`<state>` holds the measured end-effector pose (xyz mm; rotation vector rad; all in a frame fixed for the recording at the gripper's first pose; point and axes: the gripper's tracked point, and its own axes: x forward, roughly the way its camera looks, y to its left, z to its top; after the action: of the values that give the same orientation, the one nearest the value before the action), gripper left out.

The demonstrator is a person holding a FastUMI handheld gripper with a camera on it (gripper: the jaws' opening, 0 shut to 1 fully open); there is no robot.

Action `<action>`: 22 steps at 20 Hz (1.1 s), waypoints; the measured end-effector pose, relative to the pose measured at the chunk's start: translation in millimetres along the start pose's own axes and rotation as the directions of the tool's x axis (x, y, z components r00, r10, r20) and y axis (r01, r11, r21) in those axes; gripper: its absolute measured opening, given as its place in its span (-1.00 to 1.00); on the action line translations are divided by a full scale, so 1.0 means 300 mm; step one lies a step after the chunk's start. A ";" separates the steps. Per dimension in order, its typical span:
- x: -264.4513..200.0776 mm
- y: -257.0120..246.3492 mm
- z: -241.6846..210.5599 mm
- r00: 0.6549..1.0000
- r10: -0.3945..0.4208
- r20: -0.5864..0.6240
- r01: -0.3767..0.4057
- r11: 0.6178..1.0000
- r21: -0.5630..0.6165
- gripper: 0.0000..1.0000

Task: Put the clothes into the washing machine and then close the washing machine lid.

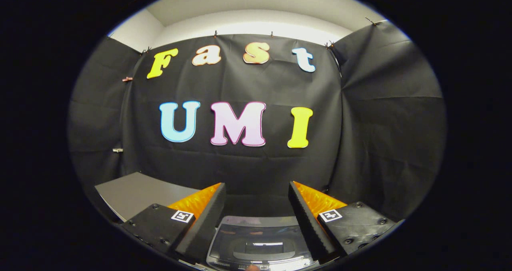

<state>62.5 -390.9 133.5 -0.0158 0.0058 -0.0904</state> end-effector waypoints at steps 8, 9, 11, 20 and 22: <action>-0.081 0.047 0.104 0.998 0.024 0.055 -0.024 1.000 -0.003 0.95; -0.087 0.055 0.107 0.998 0.029 0.055 -0.029 1.000 0.000 0.95; -0.089 0.068 0.104 0.998 0.035 0.045 -0.035 0.999 -0.003 0.95; -0.058 0.095 0.104 0.999 0.046 0.022 -0.045 0.999 -0.027 0.95; -0.051 0.091 0.103 0.999 0.039 0.015 -0.039 0.999 -0.025 0.95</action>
<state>49.8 -361.8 163.9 -0.0414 -0.0086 -0.0510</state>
